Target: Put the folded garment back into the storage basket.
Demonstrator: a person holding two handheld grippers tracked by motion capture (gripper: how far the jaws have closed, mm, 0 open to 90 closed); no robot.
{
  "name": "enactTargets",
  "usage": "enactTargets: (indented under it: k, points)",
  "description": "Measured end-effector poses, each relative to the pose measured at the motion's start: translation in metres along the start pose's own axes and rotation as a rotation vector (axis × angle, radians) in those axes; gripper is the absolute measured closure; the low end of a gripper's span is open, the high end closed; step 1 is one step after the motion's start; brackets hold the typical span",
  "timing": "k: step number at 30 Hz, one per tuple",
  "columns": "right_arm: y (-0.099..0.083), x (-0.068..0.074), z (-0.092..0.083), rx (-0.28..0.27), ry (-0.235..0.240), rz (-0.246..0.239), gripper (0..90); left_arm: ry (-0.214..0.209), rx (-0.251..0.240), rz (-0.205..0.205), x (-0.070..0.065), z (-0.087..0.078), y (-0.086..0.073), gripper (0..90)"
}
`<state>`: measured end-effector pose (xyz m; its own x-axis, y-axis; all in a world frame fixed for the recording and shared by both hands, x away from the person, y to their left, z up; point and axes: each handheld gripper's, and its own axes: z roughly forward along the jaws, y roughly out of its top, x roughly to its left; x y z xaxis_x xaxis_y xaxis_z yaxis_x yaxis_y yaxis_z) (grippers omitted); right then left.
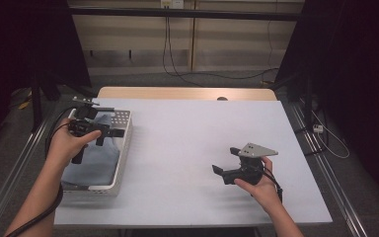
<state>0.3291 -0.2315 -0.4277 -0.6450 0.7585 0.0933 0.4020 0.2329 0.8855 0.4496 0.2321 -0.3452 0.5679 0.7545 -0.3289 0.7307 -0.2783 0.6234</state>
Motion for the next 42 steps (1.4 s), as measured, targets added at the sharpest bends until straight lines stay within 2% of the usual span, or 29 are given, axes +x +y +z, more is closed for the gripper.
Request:
enactTargets:
  k: [4, 15, 29, 42]
  points:
    - [-0.001, 0.000, 0.000, 0.002, -0.001, 0.001, 5.4, -0.017, -0.010, 0.003, -0.005, 0.003, 0.000, 20.1]
    - [-0.001, -0.003, -0.001, -0.001, 0.005, 0.012, 5.3, -0.061, 0.012, 0.043, -0.020, 0.010, 0.000, 18.9]
    - [-0.001, -0.002, -0.001, 0.001, 0.010, 0.014, 5.2, -0.098, 0.006, 0.089, -0.039, 0.017, 0.001, 17.9]
    - [-0.002, -0.002, -0.001, 0.006, 0.014, 0.014, 5.2, -0.134, 0.003, 0.113, -0.052, 0.023, 0.001, 17.7]
